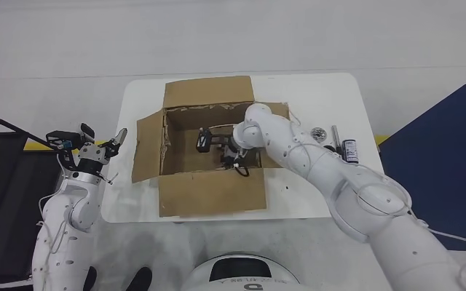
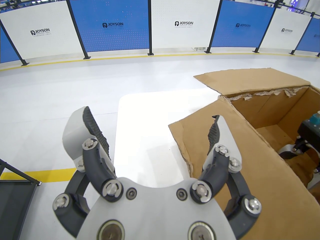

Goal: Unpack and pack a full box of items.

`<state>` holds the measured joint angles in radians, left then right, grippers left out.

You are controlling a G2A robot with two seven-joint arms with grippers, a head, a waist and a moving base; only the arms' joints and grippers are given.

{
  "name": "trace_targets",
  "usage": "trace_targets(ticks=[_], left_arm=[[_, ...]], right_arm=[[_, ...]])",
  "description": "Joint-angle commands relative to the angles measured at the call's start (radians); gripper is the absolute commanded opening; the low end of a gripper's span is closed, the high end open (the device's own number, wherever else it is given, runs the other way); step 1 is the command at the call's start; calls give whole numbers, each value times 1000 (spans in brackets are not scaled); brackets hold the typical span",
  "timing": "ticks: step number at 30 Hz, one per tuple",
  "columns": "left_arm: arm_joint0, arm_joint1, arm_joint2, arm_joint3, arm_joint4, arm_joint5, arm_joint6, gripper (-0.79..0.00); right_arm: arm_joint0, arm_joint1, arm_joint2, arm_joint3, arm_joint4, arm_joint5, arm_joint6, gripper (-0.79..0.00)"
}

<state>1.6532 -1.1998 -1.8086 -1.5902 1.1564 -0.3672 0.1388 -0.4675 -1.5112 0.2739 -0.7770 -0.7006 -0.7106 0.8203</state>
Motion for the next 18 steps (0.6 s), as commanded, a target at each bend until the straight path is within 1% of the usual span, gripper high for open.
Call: trace_targets(ticks=[1, 3, 6, 7, 9, 13, 16, 18], left_arm=[[0, 0, 0, 0, 0, 0, 0, 0], [0, 0, 0, 0, 0, 0, 0, 0], [0, 0, 0, 0, 0, 0, 0, 0], [0, 0, 0, 0, 0, 0, 0, 0], [0, 0, 0, 0, 0, 0, 0, 0], [0, 0, 0, 0, 0, 0, 0, 0], [0, 0, 0, 0, 0, 0, 0, 0], [0, 0, 0, 0, 0, 0, 0, 0]], right_arm=[[-6, 14, 21, -14, -3, -11, -33, -413], [-15, 29, 38, -35, -14, -2, -51, -299], [-32, 54, 67, -82, -36, 33, -76, -366], [-39, 63, 77, -103, -45, 39, -80, -400], [-56, 84, 99, -149, -56, 47, -81, -422], [-97, 124, 134, -244, -69, 48, -25, -394], [-126, 144, 148, -305, -69, 54, 35, -376], [-138, 153, 157, -336, -64, 50, 64, -385]])
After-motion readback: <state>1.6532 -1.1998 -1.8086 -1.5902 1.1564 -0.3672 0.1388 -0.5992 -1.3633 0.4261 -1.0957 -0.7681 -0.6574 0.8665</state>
